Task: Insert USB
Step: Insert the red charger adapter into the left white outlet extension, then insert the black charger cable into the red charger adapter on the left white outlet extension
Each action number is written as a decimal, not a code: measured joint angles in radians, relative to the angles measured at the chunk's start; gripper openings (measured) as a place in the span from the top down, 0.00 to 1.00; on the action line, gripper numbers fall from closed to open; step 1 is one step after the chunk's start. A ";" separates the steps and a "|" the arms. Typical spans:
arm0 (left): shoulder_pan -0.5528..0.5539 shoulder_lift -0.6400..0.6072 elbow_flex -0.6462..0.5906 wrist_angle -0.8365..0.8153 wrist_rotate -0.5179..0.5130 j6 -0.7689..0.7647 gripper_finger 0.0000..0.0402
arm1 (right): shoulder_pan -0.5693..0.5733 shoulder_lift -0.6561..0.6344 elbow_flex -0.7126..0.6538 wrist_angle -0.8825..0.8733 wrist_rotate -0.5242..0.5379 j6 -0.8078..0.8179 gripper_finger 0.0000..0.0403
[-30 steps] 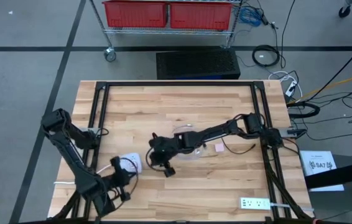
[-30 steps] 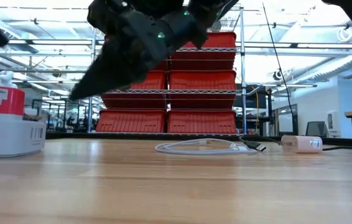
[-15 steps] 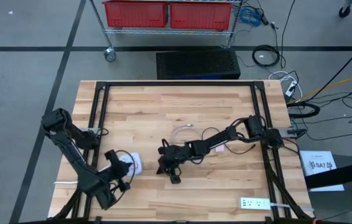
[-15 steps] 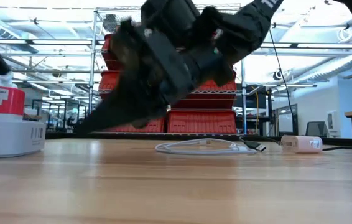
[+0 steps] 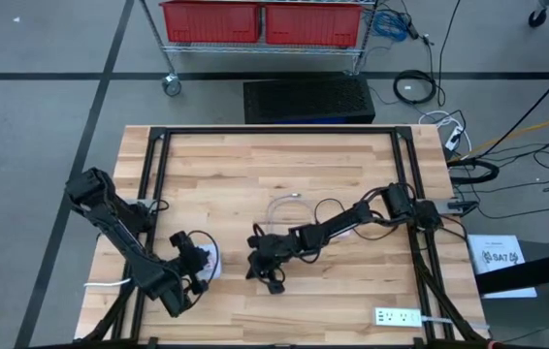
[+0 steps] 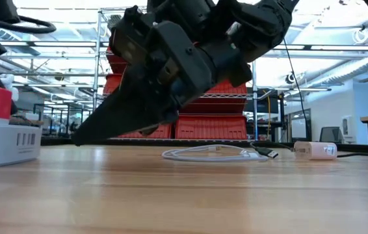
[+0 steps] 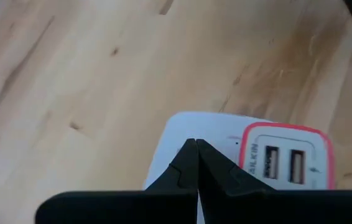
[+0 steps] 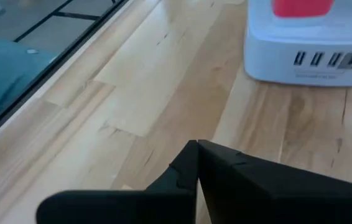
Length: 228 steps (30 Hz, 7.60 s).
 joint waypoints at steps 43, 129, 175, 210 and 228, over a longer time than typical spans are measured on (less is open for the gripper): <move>-0.059 -0.099 -0.104 0.291 -0.082 0.045 1.00 | 0.037 -0.058 0.000 -0.137 -0.013 0.005 1.00; -0.033 -0.135 -0.224 0.446 0.156 -0.025 1.00 | -0.288 -0.701 -0.699 -0.435 0.186 0.590 0.76; -0.033 -0.134 -0.226 0.475 0.126 0.021 1.00 | -0.370 -0.679 -0.702 -0.350 0.265 0.608 0.97; 0.026 -0.217 -0.228 0.583 -0.015 0.266 1.00 | -0.077 -0.778 -0.700 0.370 0.502 0.405 1.00; 0.232 -0.302 -0.227 1.086 -0.188 0.814 0.88 | 0.011 -0.544 -0.330 0.288 0.546 0.205 1.00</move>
